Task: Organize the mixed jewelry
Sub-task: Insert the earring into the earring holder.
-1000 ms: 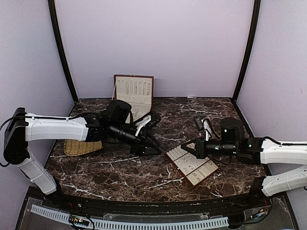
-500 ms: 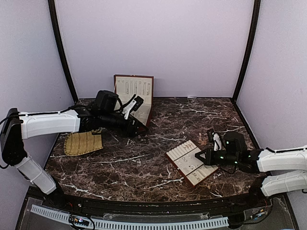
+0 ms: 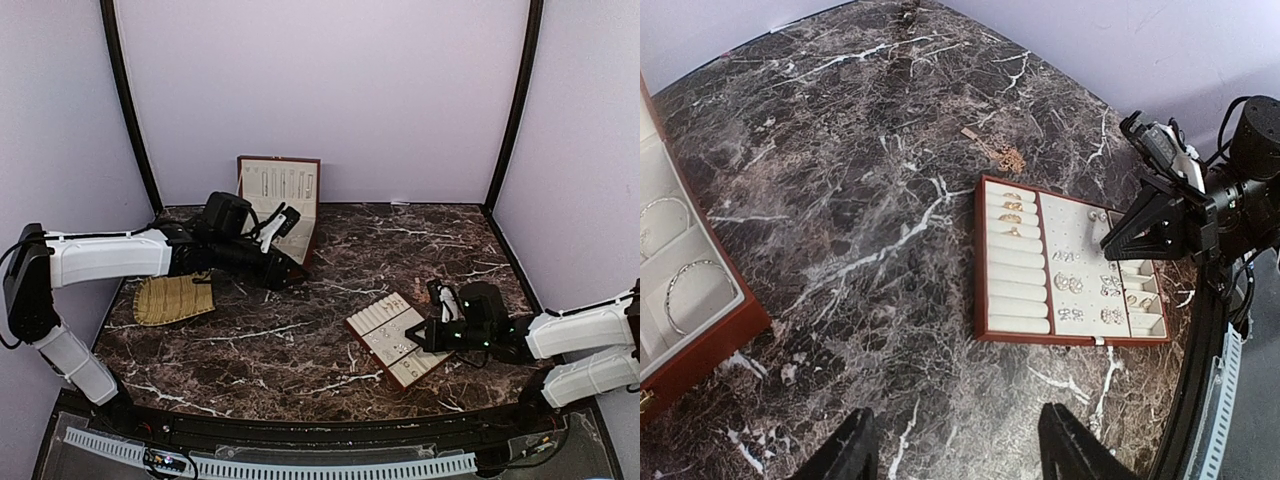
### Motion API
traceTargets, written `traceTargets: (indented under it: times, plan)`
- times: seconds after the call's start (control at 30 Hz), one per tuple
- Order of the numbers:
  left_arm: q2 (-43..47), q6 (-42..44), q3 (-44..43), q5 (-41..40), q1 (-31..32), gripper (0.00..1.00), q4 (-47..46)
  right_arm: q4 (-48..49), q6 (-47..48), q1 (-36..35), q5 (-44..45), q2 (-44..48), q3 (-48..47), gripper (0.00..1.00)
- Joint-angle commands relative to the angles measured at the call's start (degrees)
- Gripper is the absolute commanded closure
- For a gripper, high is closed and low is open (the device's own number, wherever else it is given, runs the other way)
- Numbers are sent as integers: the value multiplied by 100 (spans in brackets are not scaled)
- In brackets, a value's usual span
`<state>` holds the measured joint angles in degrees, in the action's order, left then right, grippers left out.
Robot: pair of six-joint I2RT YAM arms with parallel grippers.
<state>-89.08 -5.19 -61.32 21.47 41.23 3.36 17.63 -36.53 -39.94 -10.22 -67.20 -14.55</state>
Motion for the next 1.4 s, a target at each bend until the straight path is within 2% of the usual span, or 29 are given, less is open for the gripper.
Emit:
traceTargets:
  times: [0.0, 0.5, 1.2, 1.37]
  plan:
    - [7, -26, -175, -2, -31, 43, 47, 422, 19, 44, 22, -134, 92, 100]
    - [-42, -18, -203, 31, -29, 43, 76, 522, 12, 40, -196, -259, 141, 100]
    - [-44, -19, -190, 56, -35, 43, 60, 499, 148, 39, -41, -435, 257, 100]
    - [-35, -21, -193, 72, -29, 43, 60, 307, 161, 38, 47, -271, 224, 93]
